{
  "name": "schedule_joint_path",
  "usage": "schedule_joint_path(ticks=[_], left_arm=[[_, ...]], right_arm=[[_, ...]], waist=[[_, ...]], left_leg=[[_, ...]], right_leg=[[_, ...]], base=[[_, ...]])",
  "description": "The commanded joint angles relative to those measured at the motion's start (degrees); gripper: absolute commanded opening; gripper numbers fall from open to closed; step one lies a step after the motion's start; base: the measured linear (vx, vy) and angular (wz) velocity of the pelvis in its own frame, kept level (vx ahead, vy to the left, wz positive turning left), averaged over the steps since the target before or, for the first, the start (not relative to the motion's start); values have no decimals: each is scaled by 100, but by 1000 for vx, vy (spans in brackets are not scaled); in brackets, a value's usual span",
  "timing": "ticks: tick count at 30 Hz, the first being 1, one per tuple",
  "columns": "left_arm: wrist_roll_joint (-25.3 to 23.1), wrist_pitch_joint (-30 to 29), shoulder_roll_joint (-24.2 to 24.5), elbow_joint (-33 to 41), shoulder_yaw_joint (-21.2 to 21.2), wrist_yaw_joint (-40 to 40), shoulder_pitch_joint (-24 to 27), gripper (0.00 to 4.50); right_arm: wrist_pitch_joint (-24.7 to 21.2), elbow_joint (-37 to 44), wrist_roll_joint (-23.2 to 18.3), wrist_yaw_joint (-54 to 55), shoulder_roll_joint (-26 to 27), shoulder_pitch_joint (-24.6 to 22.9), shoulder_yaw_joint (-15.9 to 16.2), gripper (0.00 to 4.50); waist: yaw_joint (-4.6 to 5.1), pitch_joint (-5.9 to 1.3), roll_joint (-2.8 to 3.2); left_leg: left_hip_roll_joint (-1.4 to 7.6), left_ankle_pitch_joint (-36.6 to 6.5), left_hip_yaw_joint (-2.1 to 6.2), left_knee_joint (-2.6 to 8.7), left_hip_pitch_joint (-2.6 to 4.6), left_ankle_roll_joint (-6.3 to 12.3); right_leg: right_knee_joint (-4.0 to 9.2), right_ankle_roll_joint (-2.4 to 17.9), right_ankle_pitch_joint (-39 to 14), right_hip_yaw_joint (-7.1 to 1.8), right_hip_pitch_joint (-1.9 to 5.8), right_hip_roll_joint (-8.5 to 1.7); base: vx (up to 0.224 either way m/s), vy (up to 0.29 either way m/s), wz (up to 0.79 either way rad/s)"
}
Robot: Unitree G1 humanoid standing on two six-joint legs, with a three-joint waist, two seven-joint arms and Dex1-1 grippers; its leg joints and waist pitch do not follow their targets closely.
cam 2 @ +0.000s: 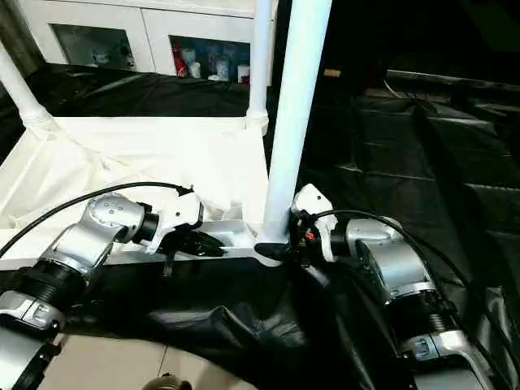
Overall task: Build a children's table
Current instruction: Rotate leg to tighten
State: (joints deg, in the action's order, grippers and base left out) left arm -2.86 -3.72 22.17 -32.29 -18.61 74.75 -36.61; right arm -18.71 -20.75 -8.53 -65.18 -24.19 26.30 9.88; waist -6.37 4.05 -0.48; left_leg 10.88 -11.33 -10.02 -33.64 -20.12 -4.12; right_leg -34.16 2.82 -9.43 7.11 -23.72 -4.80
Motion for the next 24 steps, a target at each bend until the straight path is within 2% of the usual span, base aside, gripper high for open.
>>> schedule_joint_path(ticks=[1, 4, 5, 7, 8, 9, 10, 11, 13, 14, 16, 17, 19, 20, 21, 22, 24], left_arm=[[99, -128, -56, 206, -16, -30, -18, 0], [106, -255, -139, 145, 66, -229, -47, 0], [115, -389, -222, 92, 147, -434, -86, 0], [78, -646, -451, -100, 333, -1050, -234, 0], [49, -748, -558, -207, 400, -1324, -319, 0], [32, -802, -620, -271, 435, -1480, -370, 0], [-16, -964, -797, -412, 514, -1898, -497, 0], [-31, -1034, -902, -493, 540, -2086, -571, 0], [-62, -1088, -1001, -571, 560, -2289, -641, 0], [-92, -1143, -1113, -651, 584, -2523, -714, 0], [-130, -1214, -1269, -728, 597, -2815, -798, 0], [-186, -1238, -1402, -758, 551, -2974, -847, 0], [-226, -1206, -1437, -754, 520, -2989, -851, 0], [-245, -1162, -1446, -740, 491, -2958, -845, 0], [-253, -1108, -1450, -723, 442, -2904, -830, 0], [-253, -1108, -1450, -723, 442, -2904, -830, 0], [-222, -981, -1414, -639, 368, -2736, -760, 0]], right_arm=[[-184, 16, -52, 166, 118, -162, 49, 286], [-252, -71, -57, 423, 249, -171, -31, 282], [-293, -178, -33, 680, 367, -153, -103, 280], [-368, -604, 13, 1617, 808, -35, -399, 280], [-344, -814, 32, 2038, 1007, 34, -526, 279], [-324, -937, 41, 2282, 1124, 74, -599, 279], [-335, -1228, 41, 2885, 1409, 202, -772, 279], [-291, -1411, 40, 3188, 1575, 294, -840, 279], [-229, -1595, 41, 3481, 1741, 392, -898, 279], [-134, -1793, 60, 3744, 1926, 511, -910, 279], [42, -2044, 113, 4007, 2192, 685, -848, 279], [325, -2246, 164, 4044, 2489, 850, -760, 279], [405, -2322, 177, 4002, 2584, 909, -763, 279], [409, -2350, 174, 3956, 2625, 937, -768, 314], [429, -2416, 158, 3927, 2684, 982, -800, 349], [429, -2416, 158, 3927, 2684, 982, -800, 349], [467, -2417, 129, 3787, 2701, 1006, -797, 361]], waist=[[-2, -479, 16], [12, -444, 17], [16, -431, 11], [30, -439, 19], [93, -418, 15], [118, -416, 1], [153, -427, 10], [181, -422, 34], [204, -434, 34], [232, -433, 34], [257, -448, 44], [260, -449, 43], [265, -454, 45], [263, -447, 43], [264, -448, 4], [260, -450, 25], [274, -443, 25]], left_leg=[[266, -533, 56, 330, -11, 412], [262, -768, 51, 351, 16, 329], [252, -877, 63, 360, 15, 275], [265, -914, 72, 365, 37, 211], [234, -1081, 80, 368, 56, 70], [220, -1121, 94, 370, 41, 32], [218, -1123, 95, 372, 41, 23], [231, -1159, 112, 375, 58, -22], [226, -1166, 116, 371, 45, -9], [215, -1164, 98, 366, 39, 44], [211, -1154, 97, 356, 42, 50], [211, -1112, 92, 353, 32, 81], [212, -1078, 96, 353, 13, 119], [208, -1073, 88, 351, 19, 161], [215, -1031, 91, 357, 3, 196], [220, -1026, 94, 358, 6, 204], [227, -1092, 99, 366, 5, 209]], right_leg=[[356, 1026, -1017, -386, 427, -441], [437, 917, -1533, -374, 410, -448], [475, 820, -1851, -366, 421, -460], [482, 786, -1956, -370, 398, -463], [534, 735, -2325, -344, 371, -465], [548, 658, -2497, -323, 395, -462], [573, 550, -2621, -331, 381, -471], [579, 554, -2631, -324, 366, -473], [580, 552, -2551, -322, 385, -470], [583, 599, -2381, -334, 371, -462], [559, 687, -2259, -338, 377, -465], [546, 720, -2177, -344, 374, -463], [537, 734, -2121, -342, 394, -464], [540, 740, -2074, -347, 392, -455], [523, 756, -2004, -348, 407, -452], [512, 773, -1990, -352, 406, -460], [516, 781, -2039, -347, 404, -461]], base=[[0, 0, 0], [0, 0, 0], [0, 0, 0], [0, 0, 0], [0, 0, 0], [0, 0, 0], [0, 0, 0], [0, 0, 0], [0, 0, 0], [0, 0, 0], [0, 0, 0], [0, 0, 0], [0, 0, 0], [0, 0, 0], [0, 0, 0], [0, 0, 0], [0, 0, 0]])
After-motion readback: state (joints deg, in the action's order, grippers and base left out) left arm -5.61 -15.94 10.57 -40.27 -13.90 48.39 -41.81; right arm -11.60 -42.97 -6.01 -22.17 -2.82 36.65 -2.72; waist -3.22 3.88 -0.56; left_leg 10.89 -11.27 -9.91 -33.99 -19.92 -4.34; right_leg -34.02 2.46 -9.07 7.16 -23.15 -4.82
